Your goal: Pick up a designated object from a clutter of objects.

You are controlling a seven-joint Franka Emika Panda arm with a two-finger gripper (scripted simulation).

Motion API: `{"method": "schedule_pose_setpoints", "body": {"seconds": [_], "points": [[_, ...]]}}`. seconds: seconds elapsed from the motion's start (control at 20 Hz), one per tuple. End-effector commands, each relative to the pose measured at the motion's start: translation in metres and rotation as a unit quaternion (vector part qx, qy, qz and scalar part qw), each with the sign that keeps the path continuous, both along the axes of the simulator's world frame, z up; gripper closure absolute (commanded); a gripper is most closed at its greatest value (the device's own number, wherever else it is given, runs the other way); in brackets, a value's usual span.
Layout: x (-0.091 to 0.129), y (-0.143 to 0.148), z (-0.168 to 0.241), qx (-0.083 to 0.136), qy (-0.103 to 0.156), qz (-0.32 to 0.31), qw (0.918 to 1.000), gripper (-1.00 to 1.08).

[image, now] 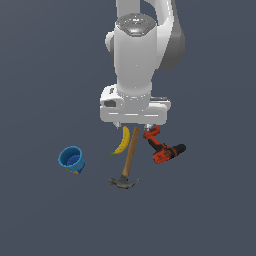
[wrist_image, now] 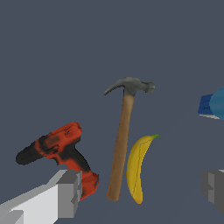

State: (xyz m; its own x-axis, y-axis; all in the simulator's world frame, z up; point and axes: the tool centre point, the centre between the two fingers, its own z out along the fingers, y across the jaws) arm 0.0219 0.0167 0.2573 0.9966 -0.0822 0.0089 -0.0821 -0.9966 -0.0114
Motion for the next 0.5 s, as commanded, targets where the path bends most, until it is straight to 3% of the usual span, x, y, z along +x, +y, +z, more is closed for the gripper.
{"method": "schedule_pose_setpoints", "body": {"seconds": [0.0,0.45], "points": [[0.003,0.002,-0.026,-0.001,0.001,-0.020,0.9998,-0.92],[0.001,0.011,-0.125,-0.003,0.004,-0.098,0.9952,-0.92]]}}
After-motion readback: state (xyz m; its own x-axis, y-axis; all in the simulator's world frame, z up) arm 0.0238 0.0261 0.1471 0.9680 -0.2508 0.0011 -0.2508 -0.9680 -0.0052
